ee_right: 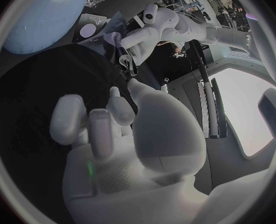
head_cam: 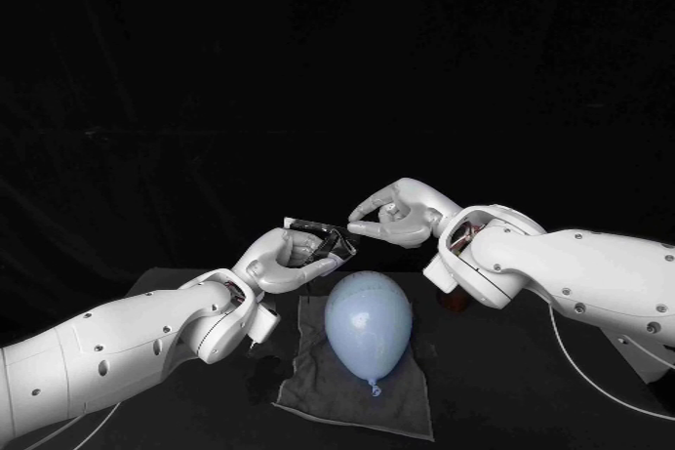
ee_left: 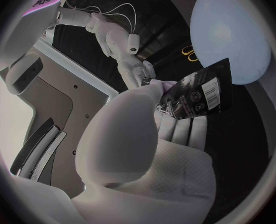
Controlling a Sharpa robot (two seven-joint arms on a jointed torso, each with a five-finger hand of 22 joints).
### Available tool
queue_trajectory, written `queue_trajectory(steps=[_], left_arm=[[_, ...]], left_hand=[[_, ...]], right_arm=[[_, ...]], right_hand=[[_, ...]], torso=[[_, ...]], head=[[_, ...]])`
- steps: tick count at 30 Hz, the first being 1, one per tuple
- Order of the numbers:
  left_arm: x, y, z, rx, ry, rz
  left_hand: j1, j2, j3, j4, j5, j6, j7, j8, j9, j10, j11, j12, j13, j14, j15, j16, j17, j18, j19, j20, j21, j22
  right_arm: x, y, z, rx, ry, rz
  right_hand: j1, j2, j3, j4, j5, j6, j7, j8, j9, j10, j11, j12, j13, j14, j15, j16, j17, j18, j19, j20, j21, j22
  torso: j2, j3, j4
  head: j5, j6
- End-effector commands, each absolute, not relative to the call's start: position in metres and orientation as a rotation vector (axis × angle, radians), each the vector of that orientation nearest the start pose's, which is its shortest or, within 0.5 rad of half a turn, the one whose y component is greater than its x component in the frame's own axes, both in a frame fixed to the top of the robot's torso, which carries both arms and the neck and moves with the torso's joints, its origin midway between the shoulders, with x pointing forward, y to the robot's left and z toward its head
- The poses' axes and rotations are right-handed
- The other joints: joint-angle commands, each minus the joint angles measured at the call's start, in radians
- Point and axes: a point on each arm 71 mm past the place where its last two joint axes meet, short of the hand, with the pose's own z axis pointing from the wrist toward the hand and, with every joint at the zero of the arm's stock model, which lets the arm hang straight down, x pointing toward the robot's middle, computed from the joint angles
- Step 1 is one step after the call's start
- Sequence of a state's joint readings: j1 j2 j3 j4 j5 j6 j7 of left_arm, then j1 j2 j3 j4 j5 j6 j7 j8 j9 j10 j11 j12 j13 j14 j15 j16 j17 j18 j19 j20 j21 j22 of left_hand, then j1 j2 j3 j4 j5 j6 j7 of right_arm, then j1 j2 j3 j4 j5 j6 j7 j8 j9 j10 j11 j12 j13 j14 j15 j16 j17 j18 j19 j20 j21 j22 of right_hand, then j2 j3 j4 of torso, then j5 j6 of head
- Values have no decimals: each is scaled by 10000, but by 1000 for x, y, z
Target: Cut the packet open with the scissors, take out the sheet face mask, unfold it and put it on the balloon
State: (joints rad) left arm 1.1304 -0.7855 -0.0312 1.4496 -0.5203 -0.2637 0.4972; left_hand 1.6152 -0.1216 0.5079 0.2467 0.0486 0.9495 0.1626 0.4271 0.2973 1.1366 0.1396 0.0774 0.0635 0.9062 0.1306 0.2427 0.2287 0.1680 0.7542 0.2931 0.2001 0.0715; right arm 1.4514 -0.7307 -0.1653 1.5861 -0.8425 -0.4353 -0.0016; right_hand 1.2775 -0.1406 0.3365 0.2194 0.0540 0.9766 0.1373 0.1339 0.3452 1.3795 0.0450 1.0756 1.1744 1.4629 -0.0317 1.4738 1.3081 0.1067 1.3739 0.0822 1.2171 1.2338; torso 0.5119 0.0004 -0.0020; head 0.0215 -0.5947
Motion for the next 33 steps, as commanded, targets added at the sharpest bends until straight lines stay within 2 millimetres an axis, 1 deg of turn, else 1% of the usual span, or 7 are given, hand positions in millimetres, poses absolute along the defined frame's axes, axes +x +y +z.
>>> queue_trajectory(steps=[1, 8, 10, 16, 28, 30, 33], left_arm=[[481, 184, -196, -4682, 14835, -15215], [480, 183, -196, -4714, 14835, -15271], [480, 183, -196, -4719, 14838, -15274], [480, 184, -196, -4742, 14853, -15244], [481, 186, -196, -4831, 14850, -15175], [481, 186, -196, -4828, 14855, -15189], [481, 186, -196, -4821, 14858, -15214]], left_hand=[[19, 90, 23, -56, -6, -30, -1, 27, 449, 24, 25, -44, 8, 18, 25, -58, 9, -130, 59, -21, -39, -11], [19, 96, 26, -66, -6, -37, 6, 27, 451, 23, 27, -52, 8, 16, 26, -63, 10, -133, 60, -21, -42, -12], [19, 96, 26, -66, -6, -37, 6, 27, 451, 23, 27, -52, 8, 16, 26, -63, 10, -133, 60, -21, -42, -12], [19, 96, 26, -66, -6, -37, 6, 27, 451, 23, 27, -52, 8, 16, 26, -63, 10, -133, 60, -21, -42, -12], [24, 107, 36, -84, -6, -46, 10, 28, 454, 22, 29, -62, 8, 12, 28, -72, 11, -137, 60, -22, -47, -14], [24, 107, 36, -84, -6, -46, 10, 28, 454, 22, 29, -62, 8, 12, 28, -72, 11, -137, 60, -22, -47, -14], [24, 107, 36, -84, -6, -46, 10, 28, 454, 22, 29, -62, 8, 12, 28, -72, 11, -137, 60, -22, -47, -14]], right_arm=[[493, -131, -104, 1565, 16337, 10836], [493, -126, -107, 1160, 16804, 10725], [492, -125, -107, 1086, 16846, 10716], [491, -124, -107, 973, 16871, 10685], [490, -126, -107, 942, 16873, 10698], [490, -126, -107, 957, 16816, 10701], [491, -126, -106, 1017, 16650, 10686]], right_hand=[[17, 25, -6, 9, -40, -83, -12, -32, 6, 79, 25, 79, 67, 700, 70, 65, 476, -204, 51, -12, 51, 21], [192, 137, 37, -69, -36, 14, -21, 21, 31, 125, 16, 290, 271, 727, 67, 158, 655, -219, 83, -12, 132, 117], [347, 265, 127, -153, -29, 188, -68, 110, 67, 159, -20, 407, 382, 740, 44, 202, 740, -230, 110, -21, 191, 182], [534, 440, 270, -296, -25, 526, -188, 282, 133, 227, -114, 607, 578, 768, -24, 294, 930, -248, 156, -68, 294, 302], [567, 586, 396, -375, -2, 791, -314, 437, 193, 286, -217, 736, 725, 792, -109, 369, 1089, -273, 212, -142, 409, 437], [720, 735, 561, -491, -6, 852, -368, 487, 215, 303, -264, 762, 761, 801, -147, 392, 1140, -278, 226, -171, 437, 472], [1129, 953, 994, -930, -13, 949, -443, 633, 303, 328, -335, 777, 809, 812, -219, 427, 1216, -296, 262, -243, 512, 564]], torso=[[-4, -1, -8], [-2, 4, -14], [-5, 8, -15], [-12, 4, -12], [-9, 8, -17], [-10, 10, -20], [-10, 9, -18]], head=[[6, -25], [20, -77], [22, -93], [16, -124], [15, -155], [-1, -160], [-10, -172]])
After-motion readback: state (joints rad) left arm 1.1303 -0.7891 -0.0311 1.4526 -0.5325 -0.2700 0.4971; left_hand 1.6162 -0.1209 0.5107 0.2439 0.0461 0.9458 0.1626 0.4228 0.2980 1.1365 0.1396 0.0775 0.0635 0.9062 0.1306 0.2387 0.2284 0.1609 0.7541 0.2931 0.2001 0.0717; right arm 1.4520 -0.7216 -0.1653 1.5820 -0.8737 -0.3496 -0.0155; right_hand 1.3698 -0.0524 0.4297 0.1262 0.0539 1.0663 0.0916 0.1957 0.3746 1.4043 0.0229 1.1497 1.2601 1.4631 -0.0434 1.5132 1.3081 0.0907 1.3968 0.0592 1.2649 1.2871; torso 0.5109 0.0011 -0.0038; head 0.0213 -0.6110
